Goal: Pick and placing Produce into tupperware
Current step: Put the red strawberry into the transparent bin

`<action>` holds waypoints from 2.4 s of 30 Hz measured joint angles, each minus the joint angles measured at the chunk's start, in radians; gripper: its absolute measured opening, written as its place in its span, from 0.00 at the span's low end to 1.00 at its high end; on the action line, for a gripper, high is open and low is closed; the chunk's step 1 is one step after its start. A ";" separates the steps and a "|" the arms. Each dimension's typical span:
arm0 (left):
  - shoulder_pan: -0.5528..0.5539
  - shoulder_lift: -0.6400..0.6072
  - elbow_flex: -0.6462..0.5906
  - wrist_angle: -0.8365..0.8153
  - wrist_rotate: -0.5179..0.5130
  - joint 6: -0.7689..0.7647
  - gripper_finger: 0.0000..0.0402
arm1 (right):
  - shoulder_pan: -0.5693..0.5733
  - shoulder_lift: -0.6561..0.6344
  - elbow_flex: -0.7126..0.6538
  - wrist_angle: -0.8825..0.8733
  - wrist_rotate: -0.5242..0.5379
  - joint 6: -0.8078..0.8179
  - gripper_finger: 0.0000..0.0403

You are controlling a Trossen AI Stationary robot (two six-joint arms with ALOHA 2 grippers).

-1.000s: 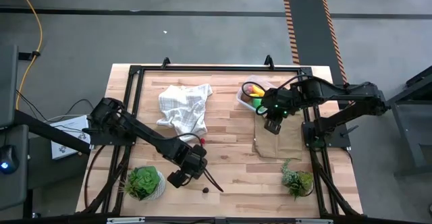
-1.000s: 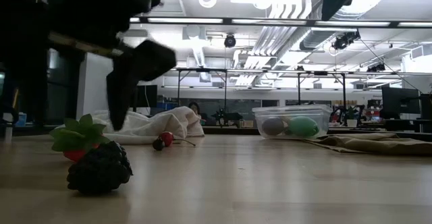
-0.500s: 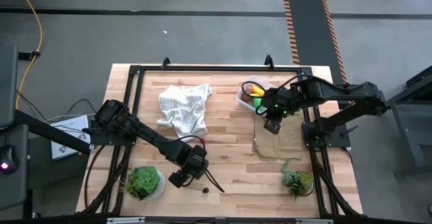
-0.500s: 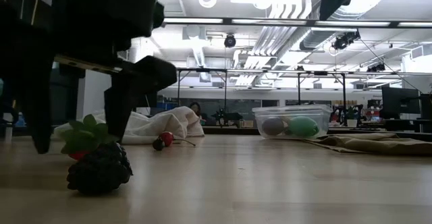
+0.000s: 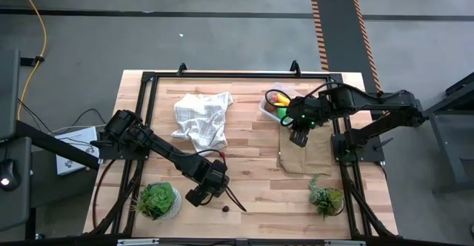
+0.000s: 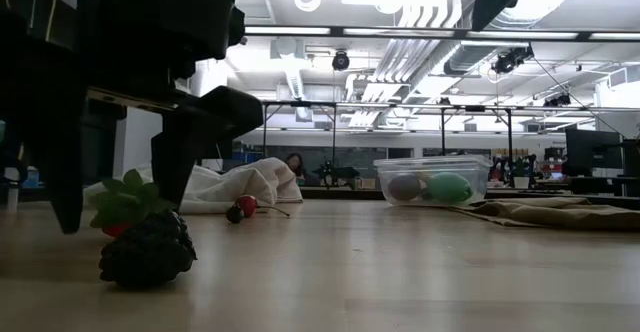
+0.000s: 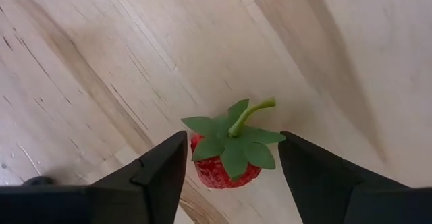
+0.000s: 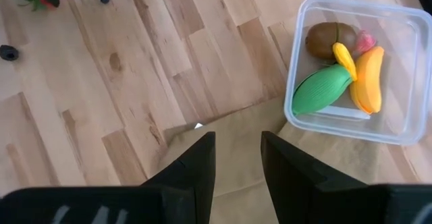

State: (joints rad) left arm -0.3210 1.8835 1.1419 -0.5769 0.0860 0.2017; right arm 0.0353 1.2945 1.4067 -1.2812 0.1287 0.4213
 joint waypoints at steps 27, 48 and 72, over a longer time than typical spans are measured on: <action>0.000 0.000 0.000 -0.001 0.011 -0.058 0.38 | 0.000 0.000 0.000 0.007 0.003 -0.003 0.27; 0.091 -0.001 0.125 -0.122 -0.001 -0.079 0.36 | -0.011 0.000 0.000 0.018 0.107 -0.013 0.27; 0.387 -0.001 0.687 -0.184 -0.041 -0.081 0.36 | -0.183 -0.382 0.000 0.154 0.149 -0.125 0.27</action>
State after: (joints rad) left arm 0.0665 1.8824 1.8289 -0.7607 0.0446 0.1211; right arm -0.1474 0.9121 1.4067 -1.1271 0.2776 0.2958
